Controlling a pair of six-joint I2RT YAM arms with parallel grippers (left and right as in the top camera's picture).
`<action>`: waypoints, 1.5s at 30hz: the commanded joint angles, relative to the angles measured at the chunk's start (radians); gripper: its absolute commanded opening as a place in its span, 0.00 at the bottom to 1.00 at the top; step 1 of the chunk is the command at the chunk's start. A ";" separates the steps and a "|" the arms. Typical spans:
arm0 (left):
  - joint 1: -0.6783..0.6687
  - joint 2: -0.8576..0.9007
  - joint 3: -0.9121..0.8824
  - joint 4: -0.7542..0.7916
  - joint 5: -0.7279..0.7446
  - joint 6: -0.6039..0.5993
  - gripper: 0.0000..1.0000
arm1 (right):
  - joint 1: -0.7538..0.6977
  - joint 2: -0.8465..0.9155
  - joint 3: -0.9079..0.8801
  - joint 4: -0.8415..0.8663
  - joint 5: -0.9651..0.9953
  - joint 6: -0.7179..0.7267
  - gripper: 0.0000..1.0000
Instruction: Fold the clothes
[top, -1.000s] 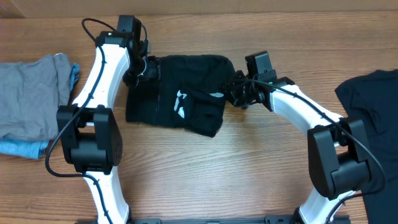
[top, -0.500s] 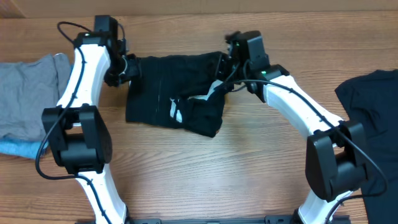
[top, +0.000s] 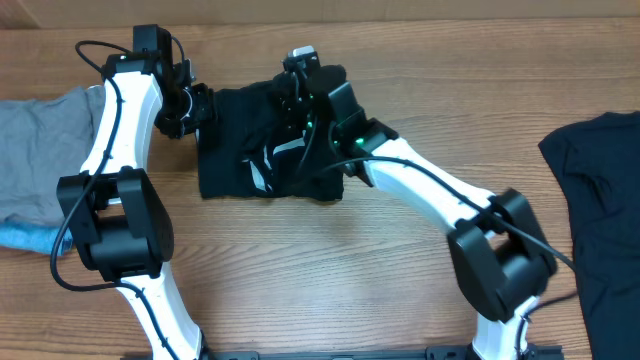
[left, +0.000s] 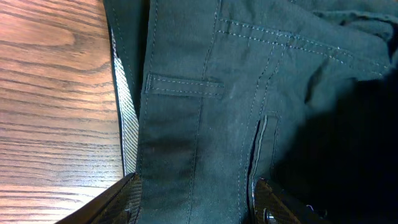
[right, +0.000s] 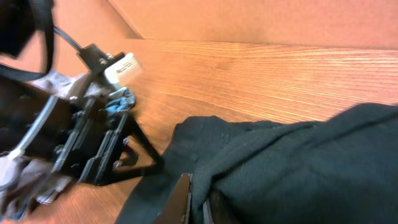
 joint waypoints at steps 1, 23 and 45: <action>0.012 -0.016 0.024 -0.002 0.027 0.005 0.61 | 0.042 0.075 0.028 0.082 0.007 -0.008 0.04; -0.023 -0.006 0.081 -0.022 0.259 0.140 0.96 | -0.146 -0.069 0.577 -1.003 0.001 -0.034 1.00; -0.547 0.078 0.066 0.142 -0.519 0.320 0.67 | -0.587 -0.071 0.575 -1.384 0.116 -0.034 1.00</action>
